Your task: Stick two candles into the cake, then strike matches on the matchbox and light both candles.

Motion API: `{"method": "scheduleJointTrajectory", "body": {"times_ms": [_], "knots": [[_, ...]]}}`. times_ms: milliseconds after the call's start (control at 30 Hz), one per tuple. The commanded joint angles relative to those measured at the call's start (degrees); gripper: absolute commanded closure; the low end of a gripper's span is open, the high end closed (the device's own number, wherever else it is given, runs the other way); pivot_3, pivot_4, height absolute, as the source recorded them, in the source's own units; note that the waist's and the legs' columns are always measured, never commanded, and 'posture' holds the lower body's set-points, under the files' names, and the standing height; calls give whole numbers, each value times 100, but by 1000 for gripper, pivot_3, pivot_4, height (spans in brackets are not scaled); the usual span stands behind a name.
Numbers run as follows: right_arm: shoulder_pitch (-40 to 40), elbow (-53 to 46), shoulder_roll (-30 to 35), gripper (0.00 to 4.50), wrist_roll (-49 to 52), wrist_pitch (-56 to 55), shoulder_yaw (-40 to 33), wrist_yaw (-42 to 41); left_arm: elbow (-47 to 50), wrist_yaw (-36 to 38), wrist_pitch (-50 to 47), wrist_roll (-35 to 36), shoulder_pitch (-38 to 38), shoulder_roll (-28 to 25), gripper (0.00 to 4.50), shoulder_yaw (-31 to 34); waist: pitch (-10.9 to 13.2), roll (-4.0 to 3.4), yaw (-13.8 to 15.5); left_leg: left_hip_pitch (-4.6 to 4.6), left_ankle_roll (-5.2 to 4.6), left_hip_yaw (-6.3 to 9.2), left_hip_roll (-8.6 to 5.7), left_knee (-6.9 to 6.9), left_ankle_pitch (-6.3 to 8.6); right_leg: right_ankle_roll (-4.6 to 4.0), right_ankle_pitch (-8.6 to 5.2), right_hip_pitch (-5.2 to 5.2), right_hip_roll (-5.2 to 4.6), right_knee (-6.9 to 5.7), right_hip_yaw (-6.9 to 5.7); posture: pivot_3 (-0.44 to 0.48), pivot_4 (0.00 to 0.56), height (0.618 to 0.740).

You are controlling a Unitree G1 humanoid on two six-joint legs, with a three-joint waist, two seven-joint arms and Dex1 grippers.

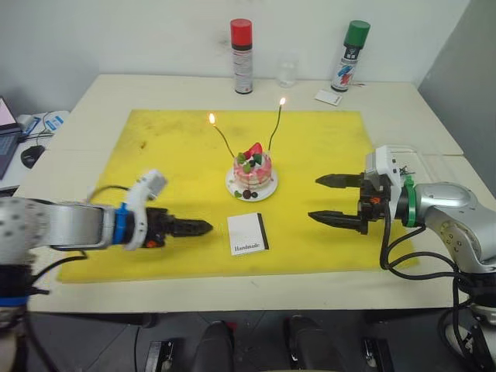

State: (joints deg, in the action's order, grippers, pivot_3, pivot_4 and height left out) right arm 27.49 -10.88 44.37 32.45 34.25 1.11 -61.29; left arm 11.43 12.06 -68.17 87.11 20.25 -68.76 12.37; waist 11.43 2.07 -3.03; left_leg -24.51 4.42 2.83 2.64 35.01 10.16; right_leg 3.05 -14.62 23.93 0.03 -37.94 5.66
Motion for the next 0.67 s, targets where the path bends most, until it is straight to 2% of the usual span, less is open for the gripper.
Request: {"method": "scheduleJointTrajectory", "body": {"times_ms": [33,67,133,267,533,667], "knots": [[109,488,301,0,-226,-343,-318,-210,715,2492,2524,-3227,-1517,-883,21,722,-5,-9,9,-4,0,-10,-4,-6,0,-3,0,8,-9,2,2,0,150,740],[146,643,357,0,-308,-413,-319,-227,653,2782,2926,-3729,-1914,-920,21,799,-18,-32,8,-4,0,-24,-10,-15,0,-6,0,8,-22,11,5,0,150,740],[198,927,478,0,-469,-595,-345,-296,338,3006,3539,-4274,-2269,-656,21,1005,-28,-56,27,-4,-2,-45,-21,-22,2,-14,0,12,-39,18,17,0,150,740],[266,1129,582,0,-439,-535,-525,-320,84,3329,4012,-4672,-2080,-201,21,1155,-13,-30,42,-21,-4,-45,5,-19,3,-6,-7,28,-21,12,5,0,150,740],[208,979,626,0,-378,-403,-633,-308,-388,3826,3744,-4849,-1311,42,21,918,-12,-28,5,-23,-4,-45,5,-15,2,2,-4,28,-19,0,7,0,150,740],[173,913,616,0,-360,-327,-692,-249,-644,3913,3179,-4798,-1053,64,21,816,-12,-28,-20,-23,-5,-43,5,-13,2,11,2,28,-17,-6,7,0,150,740]]}}
